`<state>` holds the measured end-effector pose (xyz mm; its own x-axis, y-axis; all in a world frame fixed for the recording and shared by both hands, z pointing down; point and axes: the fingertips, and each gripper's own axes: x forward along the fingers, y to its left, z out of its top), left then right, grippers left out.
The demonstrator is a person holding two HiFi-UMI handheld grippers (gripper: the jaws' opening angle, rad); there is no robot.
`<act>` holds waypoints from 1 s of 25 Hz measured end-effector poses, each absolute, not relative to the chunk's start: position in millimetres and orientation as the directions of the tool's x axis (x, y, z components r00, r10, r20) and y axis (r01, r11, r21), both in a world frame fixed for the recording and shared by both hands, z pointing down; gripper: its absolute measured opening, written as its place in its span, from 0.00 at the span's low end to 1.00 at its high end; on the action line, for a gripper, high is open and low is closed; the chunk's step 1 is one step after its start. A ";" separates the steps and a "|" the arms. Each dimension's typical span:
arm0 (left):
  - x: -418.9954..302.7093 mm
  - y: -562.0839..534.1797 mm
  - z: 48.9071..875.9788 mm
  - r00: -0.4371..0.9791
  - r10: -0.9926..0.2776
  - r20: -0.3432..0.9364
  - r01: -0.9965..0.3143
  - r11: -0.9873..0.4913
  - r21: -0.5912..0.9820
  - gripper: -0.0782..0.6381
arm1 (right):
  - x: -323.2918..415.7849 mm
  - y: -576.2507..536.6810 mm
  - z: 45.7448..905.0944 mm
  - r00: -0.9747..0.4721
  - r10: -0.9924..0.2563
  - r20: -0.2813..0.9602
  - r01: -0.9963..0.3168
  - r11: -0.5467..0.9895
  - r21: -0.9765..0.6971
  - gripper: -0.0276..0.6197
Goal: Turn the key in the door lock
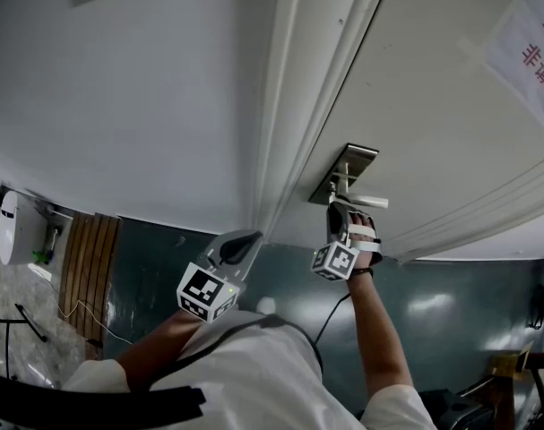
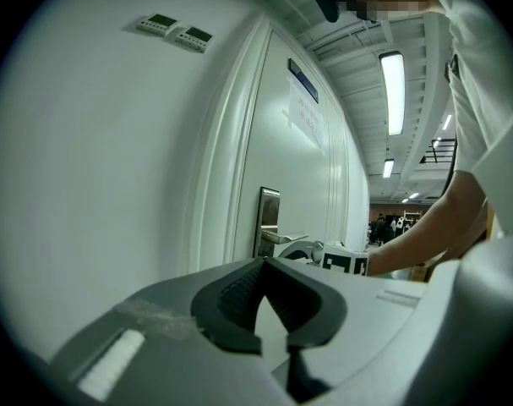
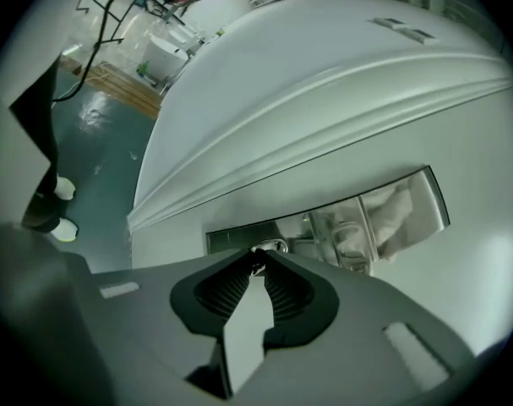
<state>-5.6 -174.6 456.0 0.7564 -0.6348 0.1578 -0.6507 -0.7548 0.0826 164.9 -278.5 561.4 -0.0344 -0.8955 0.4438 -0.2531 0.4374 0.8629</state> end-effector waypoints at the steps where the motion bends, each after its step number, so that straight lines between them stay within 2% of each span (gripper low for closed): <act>1: -6.0 -174.5 456.1 0.756 -0.635 0.158 -0.651 -0.755 0.083 0.12 | 164.8 -278.2 562.0 -0.031 -0.891 0.453 -0.225 0.448 0.865 0.14; 5: -5.8 -173.9 456.3 0.759 -0.632 0.157 -0.648 -0.757 0.086 0.12 | 165.3 -277.3 564.8 -0.015 -0.876 0.483 -0.180 0.478 0.860 0.14; 15: -7.0 -174.1 453.8 0.762 -0.629 0.154 -0.644 -0.760 0.082 0.12 | 163.2 -275.8 558.7 -0.025 -0.885 0.465 -0.350 0.443 0.825 0.15; 21: -8.5 -176.0 453.7 0.762 -0.629 0.153 -0.644 -0.761 0.082 0.12 | 155.3 -262.8 545.5 -0.096 -0.899 0.427 -0.532 0.409 0.741 0.17; 25: -8.3 -177.7 452.9 0.765 -0.626 0.151 -0.641 -0.764 0.080 0.12 | 147.1 -250.0 525.8 -0.183 -0.910 0.371 -0.725 0.380 0.575 0.17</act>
